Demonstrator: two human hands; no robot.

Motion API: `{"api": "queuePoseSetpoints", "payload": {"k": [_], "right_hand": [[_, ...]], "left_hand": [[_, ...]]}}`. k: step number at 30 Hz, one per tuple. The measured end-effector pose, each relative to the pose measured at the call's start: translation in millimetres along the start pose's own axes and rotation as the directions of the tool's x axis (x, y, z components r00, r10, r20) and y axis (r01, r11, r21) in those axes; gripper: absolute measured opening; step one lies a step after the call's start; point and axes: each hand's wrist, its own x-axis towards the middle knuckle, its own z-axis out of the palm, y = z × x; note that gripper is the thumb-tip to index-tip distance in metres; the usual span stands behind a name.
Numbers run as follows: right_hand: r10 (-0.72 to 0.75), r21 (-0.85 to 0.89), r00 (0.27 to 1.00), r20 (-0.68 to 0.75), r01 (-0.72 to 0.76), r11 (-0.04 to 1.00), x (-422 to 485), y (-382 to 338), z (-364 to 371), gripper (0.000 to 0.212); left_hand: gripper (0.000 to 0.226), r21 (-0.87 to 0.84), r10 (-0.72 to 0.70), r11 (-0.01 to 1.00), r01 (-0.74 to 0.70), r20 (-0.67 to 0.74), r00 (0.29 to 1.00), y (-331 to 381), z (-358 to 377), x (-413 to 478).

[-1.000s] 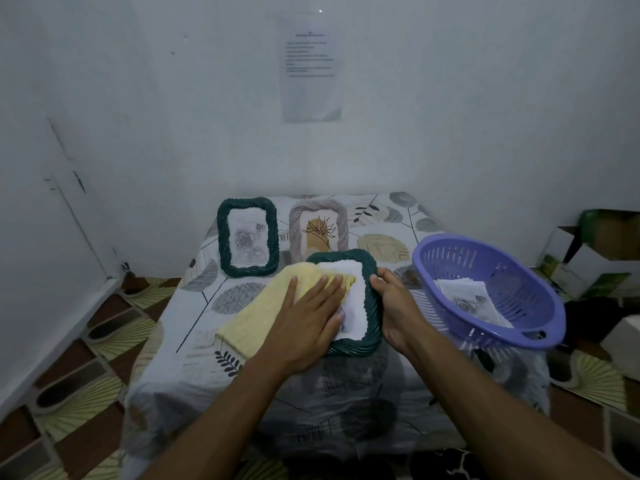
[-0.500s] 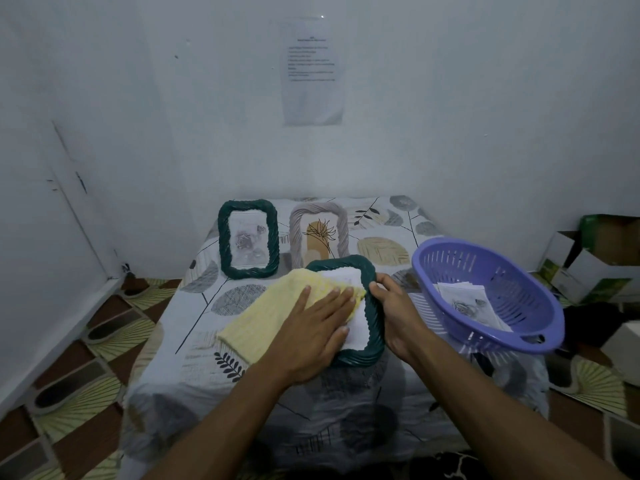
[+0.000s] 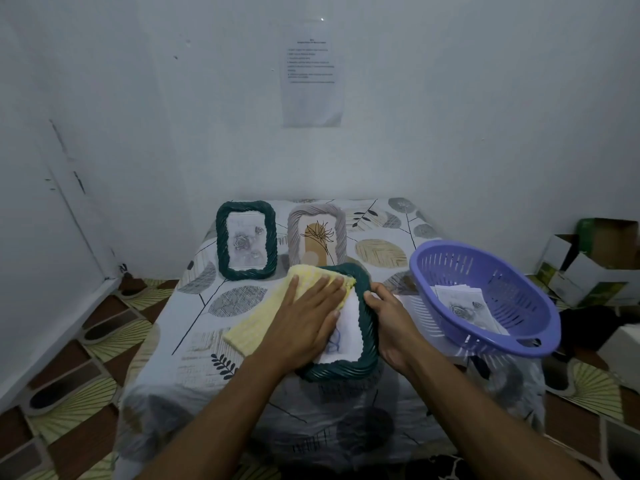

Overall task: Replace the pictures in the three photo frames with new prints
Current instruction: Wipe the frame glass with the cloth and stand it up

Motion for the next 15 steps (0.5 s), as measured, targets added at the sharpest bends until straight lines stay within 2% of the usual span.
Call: {"api": "queuePoseSetpoints", "payload": {"k": [2,6,10,13,15], "right_hand": [[-0.006,-0.002,1.000,-0.016,0.006,1.000,0.9,-3.4,-1.1,0.025],[-0.017,-0.010,0.990,-0.143,0.016,1.000,12.6,-15.9,-11.3,0.024],[-0.040,-0.033,0.986,-0.161,0.035,0.999,19.1,-22.6,-12.8,0.024],[-0.036,-0.057,0.993,-0.111,0.030,0.998,14.8,-18.4,-6.9,0.022],[-0.031,-0.079,0.996,-0.089,0.024,0.997,11.2,-15.0,-2.7,0.021]], "left_hand": [[0.053,-0.067,0.036,0.997,-0.035,0.016,0.999,3.6,-1.2,-1.9],[0.055,-0.137,0.111,0.985,-0.108,0.015,0.994,8.7,8.6,-29.5],[0.055,0.004,0.100,0.995,-0.100,-0.018,0.995,9.4,9.0,-39.7],[0.055,0.116,-0.005,0.993,0.005,0.002,1.000,3.7,-1.5,-25.4],[0.053,0.112,-0.054,0.992,0.052,0.013,0.998,-1.0,-5.7,-16.6]]}}
